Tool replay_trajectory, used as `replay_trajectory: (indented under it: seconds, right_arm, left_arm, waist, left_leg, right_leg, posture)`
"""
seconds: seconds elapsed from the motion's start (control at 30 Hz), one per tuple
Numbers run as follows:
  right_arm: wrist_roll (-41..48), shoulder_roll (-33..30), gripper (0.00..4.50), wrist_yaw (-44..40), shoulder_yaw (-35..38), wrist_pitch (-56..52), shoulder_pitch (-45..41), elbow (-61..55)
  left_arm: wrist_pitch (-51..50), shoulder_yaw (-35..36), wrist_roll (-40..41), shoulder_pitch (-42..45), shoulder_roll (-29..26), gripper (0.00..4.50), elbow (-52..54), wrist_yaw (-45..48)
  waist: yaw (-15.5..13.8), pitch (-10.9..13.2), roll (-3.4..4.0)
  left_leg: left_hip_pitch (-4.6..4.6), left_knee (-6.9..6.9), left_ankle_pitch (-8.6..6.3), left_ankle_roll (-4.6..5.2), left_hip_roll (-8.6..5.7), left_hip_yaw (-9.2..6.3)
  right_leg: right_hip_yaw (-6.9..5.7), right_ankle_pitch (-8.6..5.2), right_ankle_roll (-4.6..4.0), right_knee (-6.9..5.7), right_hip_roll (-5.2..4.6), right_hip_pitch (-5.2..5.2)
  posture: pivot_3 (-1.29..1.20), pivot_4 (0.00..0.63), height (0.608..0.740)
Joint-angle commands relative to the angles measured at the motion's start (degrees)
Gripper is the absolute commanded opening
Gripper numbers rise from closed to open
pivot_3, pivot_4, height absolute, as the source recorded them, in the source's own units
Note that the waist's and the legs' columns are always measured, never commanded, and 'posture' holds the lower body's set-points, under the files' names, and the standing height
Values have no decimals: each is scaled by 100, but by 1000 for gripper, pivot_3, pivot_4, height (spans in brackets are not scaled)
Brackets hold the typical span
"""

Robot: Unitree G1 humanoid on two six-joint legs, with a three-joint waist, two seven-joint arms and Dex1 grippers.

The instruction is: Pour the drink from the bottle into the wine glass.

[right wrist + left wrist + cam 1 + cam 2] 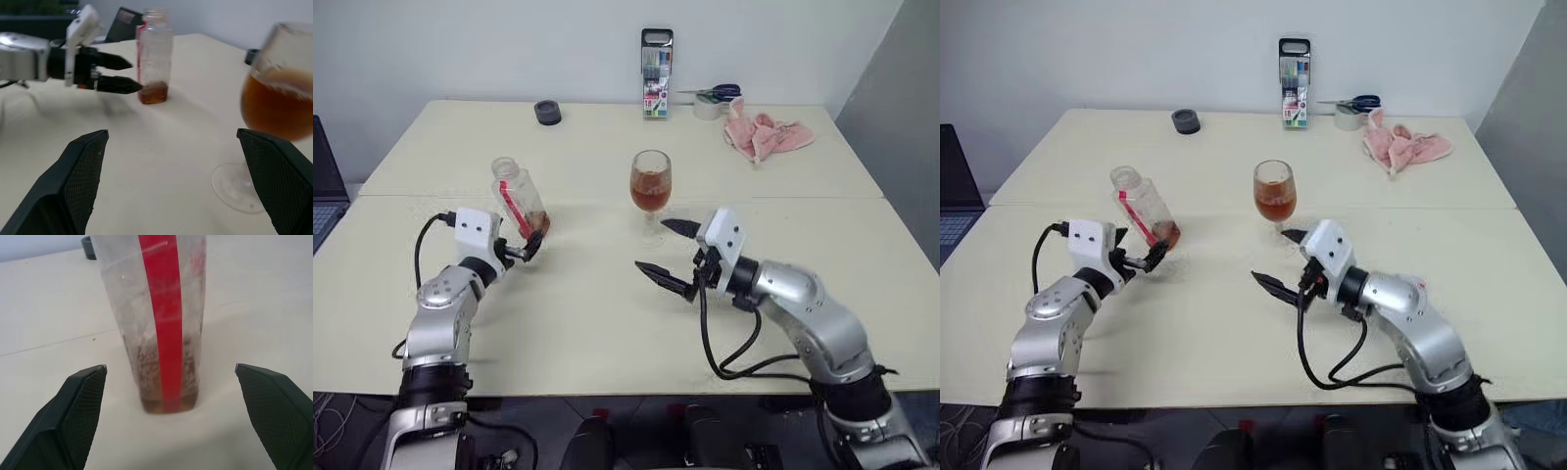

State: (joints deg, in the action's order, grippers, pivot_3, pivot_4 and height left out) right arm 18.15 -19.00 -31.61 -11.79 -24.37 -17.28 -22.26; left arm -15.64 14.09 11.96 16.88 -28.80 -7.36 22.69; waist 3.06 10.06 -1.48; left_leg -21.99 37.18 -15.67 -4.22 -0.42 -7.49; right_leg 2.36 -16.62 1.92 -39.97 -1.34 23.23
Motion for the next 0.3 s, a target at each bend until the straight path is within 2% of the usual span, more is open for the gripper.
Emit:
replay_trajectory:
  seconds: [0.03, 0.2, 0.3]
  right_arm:
    - [-259, 437, 4500, 525, 392, 1049, 409, 254]
    - [-445, 1179, 4500, 1279, 722, 1717, 953, 731]
    - [-566, 1354, 4500, 1402, 664, 1870, 1046, 845]
  left_arm:
    - [62, 173, -34, -337, 142, 4487, 800, -351]
    - [446, 391, -2, -790, 439, 4487, 1182, -682]
    - [762, 452, -28, -989, 531, 4487, 1256, -763]
  waist:
    - [-3, -1, -1]
    - [-11, -2, -1]
    - [-9, -2, 0]
  left_leg:
    - [1, -1, 0, 1, 0, 2]
    - [9, -5, 0, 0, 4, 7]
    - [15, -10, 0, 0, 6, 15]
  right_leg:
    - [1, 0, 0, 0, 0, 0]
    - [3, 0, 0, 0, 2, -3]
    - [10, 0, 0, 0, 5, -3]
  posture:
    - [0, 150, 740]
    - [0, 150, 740]
    - [0, 150, 740]
